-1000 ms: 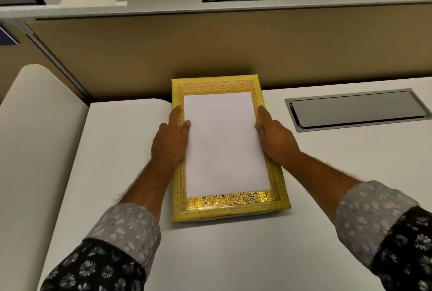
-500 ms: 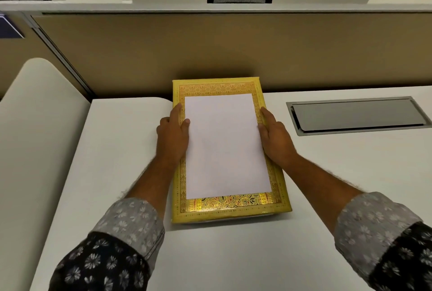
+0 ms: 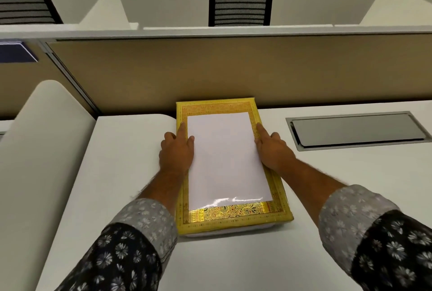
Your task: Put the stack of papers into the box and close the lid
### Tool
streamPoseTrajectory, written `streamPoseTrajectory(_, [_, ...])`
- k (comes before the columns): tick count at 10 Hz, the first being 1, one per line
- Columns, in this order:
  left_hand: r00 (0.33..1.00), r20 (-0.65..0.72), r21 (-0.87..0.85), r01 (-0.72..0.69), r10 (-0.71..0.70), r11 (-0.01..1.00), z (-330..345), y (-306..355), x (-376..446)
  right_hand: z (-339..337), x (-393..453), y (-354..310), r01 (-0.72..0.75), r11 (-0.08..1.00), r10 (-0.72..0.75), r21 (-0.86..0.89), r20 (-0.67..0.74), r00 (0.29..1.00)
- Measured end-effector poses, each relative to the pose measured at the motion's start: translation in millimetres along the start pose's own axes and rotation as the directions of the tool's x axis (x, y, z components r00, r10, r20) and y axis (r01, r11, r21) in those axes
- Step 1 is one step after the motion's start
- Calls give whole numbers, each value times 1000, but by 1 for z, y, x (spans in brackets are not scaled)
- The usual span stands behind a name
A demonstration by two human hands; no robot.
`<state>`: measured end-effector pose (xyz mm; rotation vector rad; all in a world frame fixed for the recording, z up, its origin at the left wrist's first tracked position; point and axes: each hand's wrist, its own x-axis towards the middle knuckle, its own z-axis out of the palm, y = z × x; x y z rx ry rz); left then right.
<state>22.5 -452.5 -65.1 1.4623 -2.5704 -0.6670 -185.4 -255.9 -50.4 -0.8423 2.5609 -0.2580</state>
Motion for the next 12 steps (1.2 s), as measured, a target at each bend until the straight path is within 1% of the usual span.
streamPoseTrajectory(1, [996,86,-33,4,-1,999,-4,-5,7,-5,2,1,4,998,-7,55,43,999])
streamPoseTrajectory(2, [965,261,-142,38,1,989,-19,-18,12,-13,-5,6,33,990,-42,135,65,997])
streamPoseTrajectory(3, [957,289,-211,31,32,977,-26,-27,0,-11,-24,11,49,986,-54,160,28,998])
streamPoseTrajectory(4, [959,275,-350,34,68,936,-25,-33,-37,1,-55,19,42,983,-45,178,10,999])
streamPoseTrajectory(5, [966,248,-407,33,75,913,-24,-34,-68,4,-75,24,47,985,-51,166,22,998])
streamPoseTrajectory(6, [982,187,-418,43,40,907,-27,-36,-109,2,-105,29,70,990,-76,119,47,996])
streamPoseTrajectory(7, [985,172,-377,58,9,924,-25,-33,-134,2,-125,33,85,994,-90,69,62,994])
streamPoseTrajectory(8, [994,108,-251,5,23,968,-24,-26,-172,5,-155,41,116,993,-118,32,63,991])
streamPoseTrajectory(9, [998,44,-231,-26,37,973,-22,-21,-200,6,-172,49,153,987,-156,51,48,987])
streamPoseTrajectory(10, [997,-3,-278,-73,75,958,-17,-11,-240,5,-202,61,201,972,-205,119,20,979])
streamPoseTrajectory(11, [995,-38,-307,-100,93,947,-17,5,-264,2,-224,68,231,963,-233,136,-7,973])
streamPoseTrajectory(12, [987,-113,-289,-143,115,947,-19,30,-280,-8,-242,78,292,948,-279,128,-106,954])
